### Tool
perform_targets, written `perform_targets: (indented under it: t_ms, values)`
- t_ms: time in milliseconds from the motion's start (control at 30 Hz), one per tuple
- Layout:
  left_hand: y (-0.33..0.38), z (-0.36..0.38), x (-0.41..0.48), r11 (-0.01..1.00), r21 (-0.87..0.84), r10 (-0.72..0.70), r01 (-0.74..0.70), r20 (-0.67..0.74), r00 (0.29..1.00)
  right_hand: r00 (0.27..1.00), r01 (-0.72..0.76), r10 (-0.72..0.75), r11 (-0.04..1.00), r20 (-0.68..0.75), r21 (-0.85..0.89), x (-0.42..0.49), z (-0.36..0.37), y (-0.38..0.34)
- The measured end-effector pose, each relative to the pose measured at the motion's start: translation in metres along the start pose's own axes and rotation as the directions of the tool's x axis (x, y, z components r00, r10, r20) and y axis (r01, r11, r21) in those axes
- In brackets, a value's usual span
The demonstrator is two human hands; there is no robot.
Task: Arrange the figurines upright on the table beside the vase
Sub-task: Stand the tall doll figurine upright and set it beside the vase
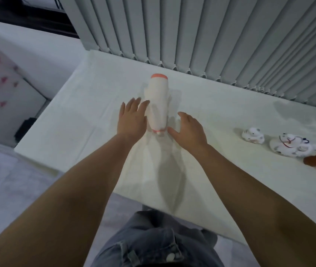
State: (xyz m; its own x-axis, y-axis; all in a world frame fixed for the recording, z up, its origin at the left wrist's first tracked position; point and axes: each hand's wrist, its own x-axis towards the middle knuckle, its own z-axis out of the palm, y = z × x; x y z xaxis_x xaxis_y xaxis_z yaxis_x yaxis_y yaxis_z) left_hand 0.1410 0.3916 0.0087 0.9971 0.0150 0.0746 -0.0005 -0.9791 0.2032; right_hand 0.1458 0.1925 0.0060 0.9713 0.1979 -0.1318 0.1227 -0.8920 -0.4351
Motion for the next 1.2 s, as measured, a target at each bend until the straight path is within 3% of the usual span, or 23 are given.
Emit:
perform_targets:
  t_ms: [167, 367, 633, 800, 1067, 1200]
  values:
    - [-0.025, 0.003, 0.019, 0.995, 0.063, 0.067, -0.076, 0.133, 0.989, 0.996, -0.086, 0.084, 0.995, -0.027, -0.044, 0.022, 0.029, -0.04]
    - [-0.029, 0.006, 0.042, 0.963, 0.142, 0.198, -0.227, 0.195, 0.961, 0.972, -0.205, 0.185, 0.969, -0.148, -0.137, 0.034, 0.045, -0.054]
    - [-0.017, 0.014, 0.064, 0.928, 0.164, 0.306, -0.335, 0.182, 0.935, 0.961, -0.248, 0.219, 0.954, -0.168, -0.171, 0.039, 0.039, -0.023]
    - [-0.009, 0.021, 0.066, 0.922, 0.177, 0.314, -0.344, 0.178, 0.933, 0.974, -0.176, 0.156, 0.978, -0.167, -0.115, 0.041, 0.033, -0.014]
    - [0.003, 0.021, 0.075, 0.943, 0.055, 0.319, -0.329, 0.143, 0.937, 0.953, -0.112, 0.097, 0.993, -0.287, -0.036, 0.032, -0.018, -0.005]
    - [0.017, 0.019, 0.076, 0.948, -0.159, 0.289, -0.275, 0.066, 0.955, 0.936, -0.083, 0.054, 0.994, -0.348, -0.07, 0.028, -0.046, -0.009]
